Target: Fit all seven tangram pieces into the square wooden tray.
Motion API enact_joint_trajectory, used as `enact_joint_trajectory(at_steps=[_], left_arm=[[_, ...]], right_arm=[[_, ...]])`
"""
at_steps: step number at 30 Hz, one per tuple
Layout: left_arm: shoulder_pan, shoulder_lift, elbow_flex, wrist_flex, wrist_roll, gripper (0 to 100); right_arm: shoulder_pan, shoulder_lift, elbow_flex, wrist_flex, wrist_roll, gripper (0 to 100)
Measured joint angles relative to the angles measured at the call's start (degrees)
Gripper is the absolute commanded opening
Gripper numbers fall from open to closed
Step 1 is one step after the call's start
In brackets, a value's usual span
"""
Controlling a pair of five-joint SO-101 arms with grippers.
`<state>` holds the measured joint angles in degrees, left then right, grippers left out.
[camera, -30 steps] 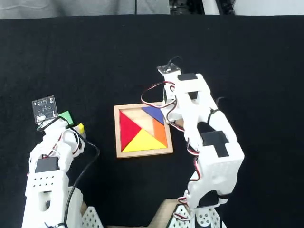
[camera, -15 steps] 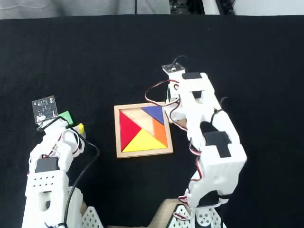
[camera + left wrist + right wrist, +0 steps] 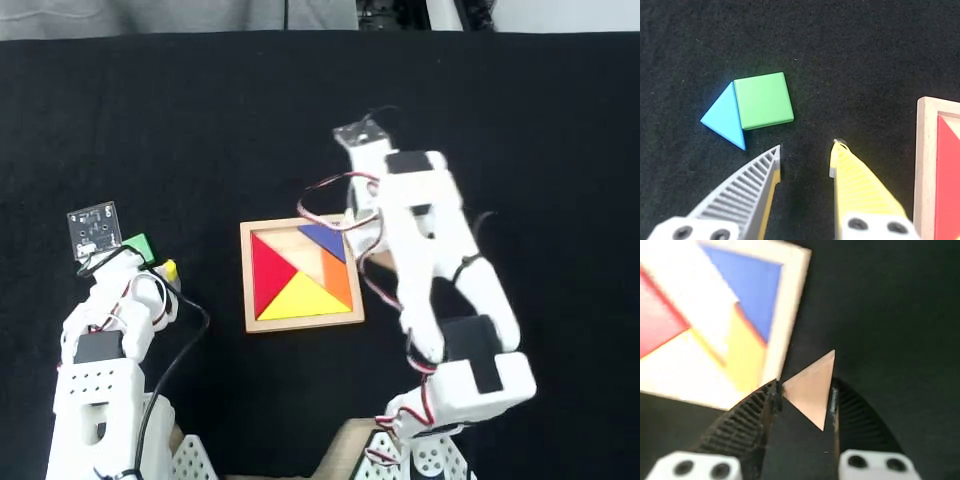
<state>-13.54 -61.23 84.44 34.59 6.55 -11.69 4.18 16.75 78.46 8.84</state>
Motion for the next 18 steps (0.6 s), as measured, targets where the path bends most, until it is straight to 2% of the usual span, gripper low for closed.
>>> enact_joint_trajectory(at_steps=[4, 11, 18], left_arm=[[0.0, 0.0, 0.0, 0.0, 0.0, 17], [0.0, 0.0, 0.0, 0.0, 0.0, 17], [0.0, 0.0, 0.0, 0.0, 0.0, 17]], right_arm=[[-6.0, -0.1, -1.0, 0.5, -8.3, 14.8], [-10.0, 6.1, -7.6, 0.4, -24.6, 14.8], [-21.4, 12.0, -9.7, 0.4, -27.6, 14.8]])
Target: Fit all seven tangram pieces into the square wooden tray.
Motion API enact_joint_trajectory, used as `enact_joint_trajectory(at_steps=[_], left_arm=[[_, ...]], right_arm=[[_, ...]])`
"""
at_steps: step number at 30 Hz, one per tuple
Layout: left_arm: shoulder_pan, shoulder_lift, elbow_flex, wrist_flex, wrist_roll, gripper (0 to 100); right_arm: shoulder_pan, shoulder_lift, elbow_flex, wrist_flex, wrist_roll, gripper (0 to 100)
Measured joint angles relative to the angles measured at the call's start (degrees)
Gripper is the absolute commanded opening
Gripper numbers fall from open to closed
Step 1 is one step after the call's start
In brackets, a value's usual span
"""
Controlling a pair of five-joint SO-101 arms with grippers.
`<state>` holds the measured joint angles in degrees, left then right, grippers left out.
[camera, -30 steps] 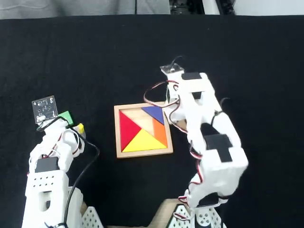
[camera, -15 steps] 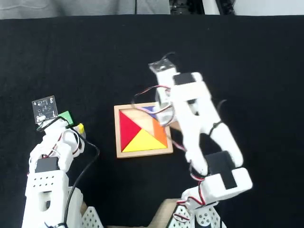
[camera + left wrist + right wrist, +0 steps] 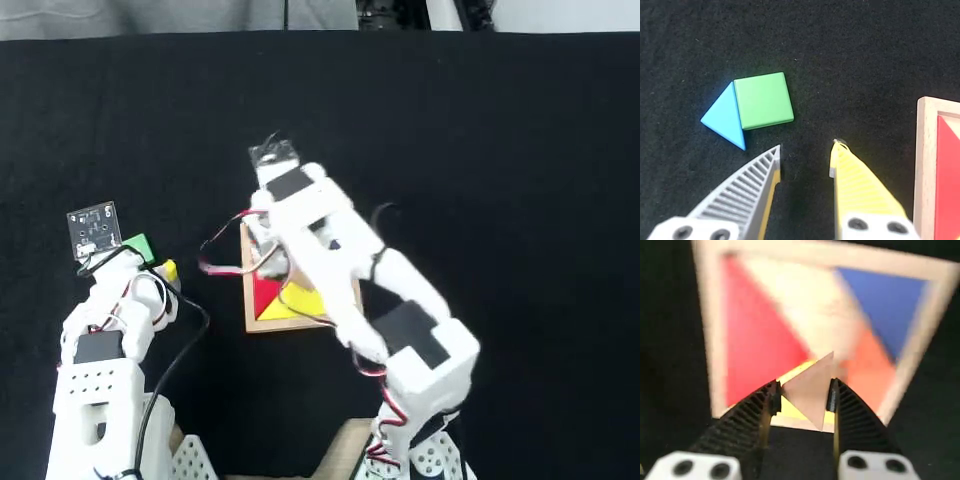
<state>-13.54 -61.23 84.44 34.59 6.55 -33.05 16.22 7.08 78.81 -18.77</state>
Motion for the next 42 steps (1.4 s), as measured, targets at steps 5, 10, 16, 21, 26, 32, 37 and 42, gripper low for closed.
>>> enact_joint_trajectory(at_steps=[5, 10, 16, 21, 26, 32, 37, 42], left_arm=[[0.0, 0.0, 0.0, 0.0, 0.0, 17], [0.0, 0.0, 0.0, 0.0, 0.0, 17], [0.0, 0.0, 0.0, 0.0, 0.0, 17], [0.0, 0.0, 0.0, 0.0, 0.0, 17], [0.0, 0.0, 0.0, 0.0, 0.0, 17], [0.0, 0.0, 0.0, 0.0, 0.0, 17], [0.0, 0.0, 0.0, 0.0, 0.0, 17], [0.0, 0.0, 0.0, 0.0, 0.0, 17]], right_arm=[[-0.1, 3.1, -3.1, -0.1, -4.2, 14.8], [1.3, 4.9, -3.6, -0.1, -4.7, 14.8], [2.2, 5.0, -3.6, -0.1, -4.7, 14.8], [4.6, 5.0, -3.6, -1.1, -4.7, 14.8], [4.8, 5.0, -3.6, -1.5, -4.7, 14.8], [4.8, 5.0, -3.6, -3.4, -4.7, 15.3], [4.8, 5.0, -3.6, -3.4, -4.7, 16.2], [4.8, 5.0, -3.6, -3.4, -4.7, 27.3]])
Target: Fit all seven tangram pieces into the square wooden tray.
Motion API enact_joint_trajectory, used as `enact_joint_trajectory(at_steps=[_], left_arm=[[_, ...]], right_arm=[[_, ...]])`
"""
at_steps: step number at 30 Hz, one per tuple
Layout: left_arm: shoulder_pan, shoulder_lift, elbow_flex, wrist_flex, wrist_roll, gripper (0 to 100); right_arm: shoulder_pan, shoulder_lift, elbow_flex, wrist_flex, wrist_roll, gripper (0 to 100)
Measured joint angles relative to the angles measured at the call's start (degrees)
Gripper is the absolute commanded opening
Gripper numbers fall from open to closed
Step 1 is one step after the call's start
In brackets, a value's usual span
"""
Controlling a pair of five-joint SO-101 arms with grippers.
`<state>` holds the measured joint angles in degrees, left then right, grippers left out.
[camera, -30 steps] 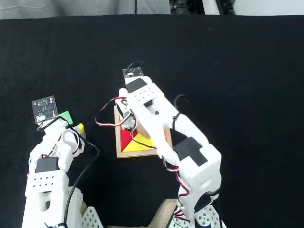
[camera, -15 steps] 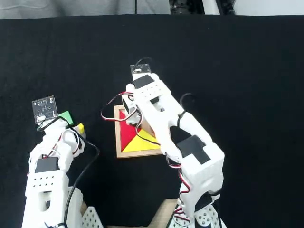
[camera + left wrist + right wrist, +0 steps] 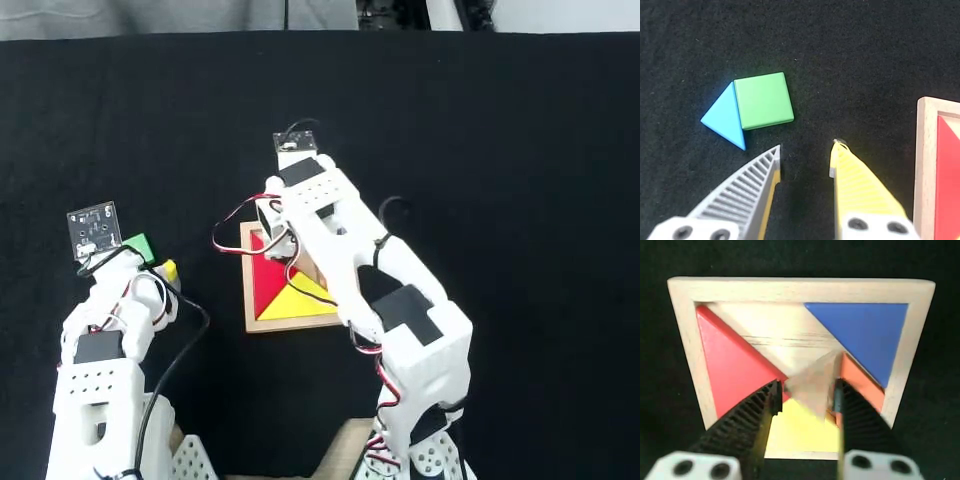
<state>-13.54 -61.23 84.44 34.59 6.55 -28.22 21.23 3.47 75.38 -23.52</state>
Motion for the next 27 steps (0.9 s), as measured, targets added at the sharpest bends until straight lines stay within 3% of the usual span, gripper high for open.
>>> enact_joint_trajectory(at_steps=[7, 14, 16, 27], left_arm=[[0.0, 0.0, 0.0, 0.0, 0.0, 17], [0.0, 0.0, 0.0, 0.0, 0.0, 17], [0.0, 0.0, 0.0, 0.0, 0.0, 17], [0.0, 0.0, 0.0, 0.0, 0.0, 17]], right_arm=[[0.0, 0.0, -0.2, 1.1, 0.0, 26.7], [0.0, -1.4, -8.2, 1.6, 6.8, 0.8], [0.0, -1.4, -10.2, 1.6, 6.8, 4.4], [2.6, 12.8, -15.6, 4.8, 6.8, 1.1]])
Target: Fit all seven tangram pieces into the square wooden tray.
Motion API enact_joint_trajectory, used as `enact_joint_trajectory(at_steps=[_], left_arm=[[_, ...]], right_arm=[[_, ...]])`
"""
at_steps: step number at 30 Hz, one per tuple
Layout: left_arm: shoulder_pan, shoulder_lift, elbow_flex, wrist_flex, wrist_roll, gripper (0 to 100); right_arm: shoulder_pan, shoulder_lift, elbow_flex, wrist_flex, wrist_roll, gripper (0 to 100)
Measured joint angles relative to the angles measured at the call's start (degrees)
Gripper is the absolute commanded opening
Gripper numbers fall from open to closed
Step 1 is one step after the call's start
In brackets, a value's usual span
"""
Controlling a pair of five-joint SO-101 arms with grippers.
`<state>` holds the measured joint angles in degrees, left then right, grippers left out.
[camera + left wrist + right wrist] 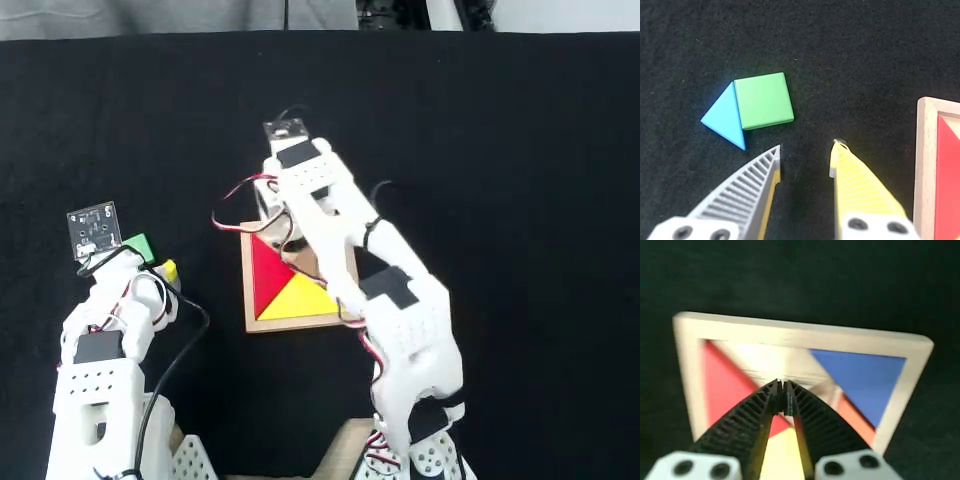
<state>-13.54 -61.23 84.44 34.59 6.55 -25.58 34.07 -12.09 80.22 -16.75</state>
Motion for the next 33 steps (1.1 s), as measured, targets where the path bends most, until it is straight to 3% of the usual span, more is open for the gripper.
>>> enact_joint_trajectory(at_steps=[16, 23, 29, 33], left_arm=[[0.0, 0.0, 0.0, 0.0, 0.0, 17], [0.0, 0.0, 0.0, 0.0, 0.0, 18], [-0.2, 0.0, -0.9, 3.0, -0.4, 22], [-2.6, 0.3, -6.5, 8.9, -8.4, 28]], right_arm=[[1.7, 1.1, -1.0, 4.3, 0.5, 1.1], [2.6, -14.2, 4.7, 4.0, 5.4, 1.1], [10.3, -28.7, 21.8, -8.1, 6.8, 1.1], [17.3, -35.2, 32.7, -19.9, 6.9, 1.1]])
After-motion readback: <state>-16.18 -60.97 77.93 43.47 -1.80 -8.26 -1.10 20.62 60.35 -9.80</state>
